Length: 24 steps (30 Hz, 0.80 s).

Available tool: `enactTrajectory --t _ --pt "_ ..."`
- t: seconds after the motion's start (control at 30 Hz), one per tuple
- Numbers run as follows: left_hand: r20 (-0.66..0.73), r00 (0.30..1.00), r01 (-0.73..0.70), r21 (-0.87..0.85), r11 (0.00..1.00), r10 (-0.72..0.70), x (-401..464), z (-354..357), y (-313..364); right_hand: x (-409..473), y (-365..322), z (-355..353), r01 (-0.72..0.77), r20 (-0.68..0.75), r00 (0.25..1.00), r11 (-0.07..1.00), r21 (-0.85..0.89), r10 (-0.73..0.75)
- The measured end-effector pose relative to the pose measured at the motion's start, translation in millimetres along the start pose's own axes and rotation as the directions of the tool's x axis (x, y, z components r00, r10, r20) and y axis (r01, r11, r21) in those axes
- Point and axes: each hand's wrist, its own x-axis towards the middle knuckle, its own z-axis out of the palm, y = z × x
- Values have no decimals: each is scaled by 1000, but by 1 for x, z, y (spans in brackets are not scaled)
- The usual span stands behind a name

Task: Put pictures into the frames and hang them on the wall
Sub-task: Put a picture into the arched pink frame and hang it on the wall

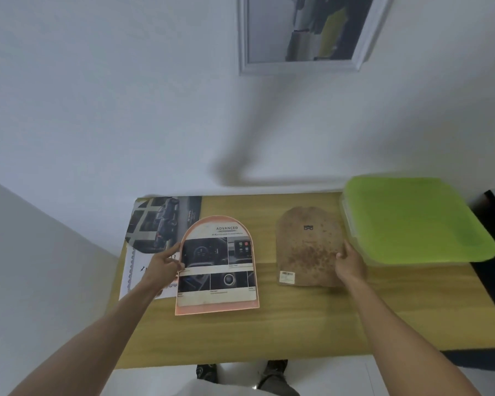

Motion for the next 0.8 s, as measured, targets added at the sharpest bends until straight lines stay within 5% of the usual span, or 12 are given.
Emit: enactTrajectory --t 0.17,0.3,0.4,0.57,0.7,0.8 --pt "-36 999 17 -2 1000 -17 -6 20 3 -17 -1 20 175 13 981 870 -462 -191" --pt "-50 999 11 8 1000 -11 -11 36 7 -14 2 29 323 183 946 770 -551 -267" --pt "-72 997 -4 42 999 7 -13 43 8 -9 3 25 316 153 948 755 -575 -280" --pt "-122 992 -12 108 994 26 -9 45 0 -30 -4 39 609 203 791 713 -348 -577" --pt "-225 967 -68 236 969 123 -11 54 -3 -61 -23 68 717 369 686 668 -199 -627" --pt "-276 925 -130 414 901 261 -11 59 -9 -78 -36 86 700 394 695 691 -181 -601"
